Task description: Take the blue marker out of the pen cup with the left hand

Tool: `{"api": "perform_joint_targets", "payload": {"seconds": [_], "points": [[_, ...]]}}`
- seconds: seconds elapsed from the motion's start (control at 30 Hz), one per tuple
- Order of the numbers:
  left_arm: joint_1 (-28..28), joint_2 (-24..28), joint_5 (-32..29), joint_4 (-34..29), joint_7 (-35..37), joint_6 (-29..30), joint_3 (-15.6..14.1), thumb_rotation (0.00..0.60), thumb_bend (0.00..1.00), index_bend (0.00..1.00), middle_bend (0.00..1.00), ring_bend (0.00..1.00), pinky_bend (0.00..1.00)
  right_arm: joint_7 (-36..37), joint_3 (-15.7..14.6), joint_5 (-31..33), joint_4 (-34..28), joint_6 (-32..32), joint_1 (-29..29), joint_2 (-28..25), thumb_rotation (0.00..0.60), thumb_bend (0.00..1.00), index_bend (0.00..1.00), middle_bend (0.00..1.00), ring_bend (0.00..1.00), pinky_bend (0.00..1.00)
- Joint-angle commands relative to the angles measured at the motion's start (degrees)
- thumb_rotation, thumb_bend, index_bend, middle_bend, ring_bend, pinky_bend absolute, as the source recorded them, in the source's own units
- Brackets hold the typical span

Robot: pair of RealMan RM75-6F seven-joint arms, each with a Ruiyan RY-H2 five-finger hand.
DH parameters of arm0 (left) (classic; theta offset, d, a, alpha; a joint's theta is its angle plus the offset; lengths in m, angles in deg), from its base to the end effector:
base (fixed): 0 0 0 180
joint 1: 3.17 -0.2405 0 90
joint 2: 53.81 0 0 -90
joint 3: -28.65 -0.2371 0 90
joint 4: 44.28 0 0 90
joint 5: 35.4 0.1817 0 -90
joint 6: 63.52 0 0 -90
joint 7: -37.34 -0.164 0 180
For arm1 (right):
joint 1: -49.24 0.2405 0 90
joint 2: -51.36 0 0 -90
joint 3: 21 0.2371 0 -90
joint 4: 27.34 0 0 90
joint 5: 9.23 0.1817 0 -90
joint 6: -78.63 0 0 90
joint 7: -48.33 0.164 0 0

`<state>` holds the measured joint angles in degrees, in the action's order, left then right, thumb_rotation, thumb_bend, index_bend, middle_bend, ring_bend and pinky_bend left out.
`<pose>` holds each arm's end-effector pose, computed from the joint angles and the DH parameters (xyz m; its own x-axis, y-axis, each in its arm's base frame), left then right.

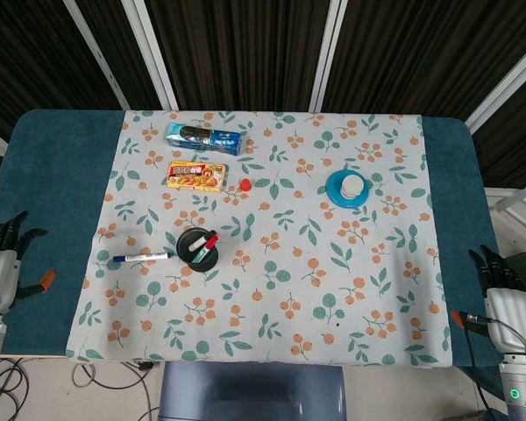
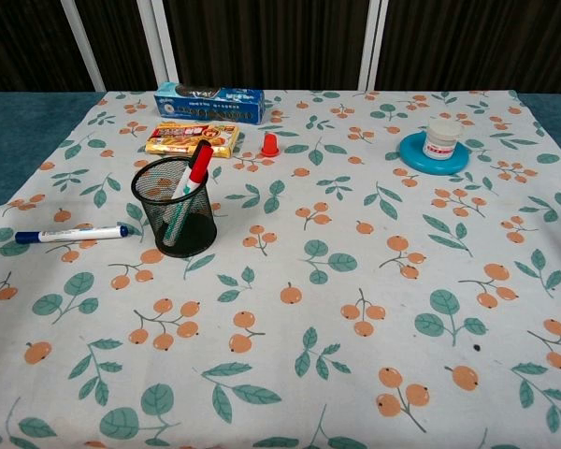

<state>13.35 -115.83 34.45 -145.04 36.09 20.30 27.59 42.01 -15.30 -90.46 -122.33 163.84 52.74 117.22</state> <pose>-0.2676 0.2350 0.1755 0.3019 0.0424 0.9524 0.9493 0.0783 -0.3044 -0.2855 -0.1981 0.1766 0.4169 0.0260 0.9086 -0.9062 0.0889 0.4133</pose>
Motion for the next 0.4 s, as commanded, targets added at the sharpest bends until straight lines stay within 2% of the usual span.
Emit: {"api": "perform_joint_targets", "payload": {"seconds": [0.03,0.4], "points": [[-3.6,0.8,3.4,3.3,7.3,0.9,-1.4,0.600,0.25,0.23,0.00,0.00,0.00,0.0,0.0,0.0,0.0,0.1,0.0,0.0,0.600,0.12,0.10,0.01,0.06,0.17],[-5.9,-2.2,4.2,8.7,7.0,2.3,1.8,0.600,0.25,0.22,0.00,0.00,0.00,0.0,0.1,0.0,0.1,0.2,-0.1,0.0,0.600,0.12,0.10,0.01,0.06,0.17]]}}
